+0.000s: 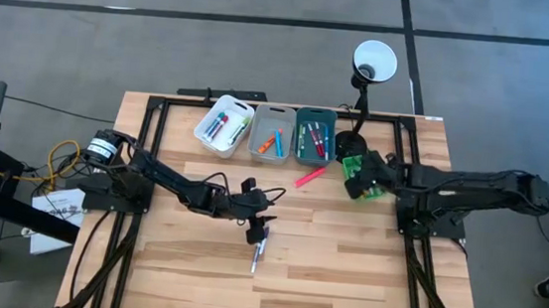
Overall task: Pick & Place Markers
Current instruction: Put the pink highlighter pen into the green bin
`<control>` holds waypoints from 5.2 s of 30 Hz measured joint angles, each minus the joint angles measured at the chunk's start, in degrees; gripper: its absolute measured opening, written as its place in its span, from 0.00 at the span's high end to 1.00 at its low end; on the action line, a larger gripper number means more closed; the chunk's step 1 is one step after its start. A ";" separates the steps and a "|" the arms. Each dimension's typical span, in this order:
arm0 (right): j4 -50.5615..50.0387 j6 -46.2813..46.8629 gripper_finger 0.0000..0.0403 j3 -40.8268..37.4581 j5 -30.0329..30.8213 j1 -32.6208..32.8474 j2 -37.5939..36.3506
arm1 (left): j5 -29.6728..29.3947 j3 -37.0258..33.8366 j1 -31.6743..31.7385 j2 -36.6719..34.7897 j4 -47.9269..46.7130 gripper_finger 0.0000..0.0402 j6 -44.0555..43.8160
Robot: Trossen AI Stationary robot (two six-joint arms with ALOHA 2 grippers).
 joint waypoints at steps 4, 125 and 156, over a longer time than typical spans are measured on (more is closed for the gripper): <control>0.31 -0.02 0.62 3.68 -2.78 0.01 -0.01 | 1.11 0.04 -1.08 0.00 -0.70 0.54 -3.39; 63.90 -34.51 0.67 22.86 -25.25 15.65 60.04 | -11.56 -16.63 -8.89 -1.38 14.53 0.93 -5.85; 50.71 -33.69 0.87 22.85 -26.31 15.80 53.57 | -12.04 -16.63 -8.54 -1.40 14.57 0.67 -5.90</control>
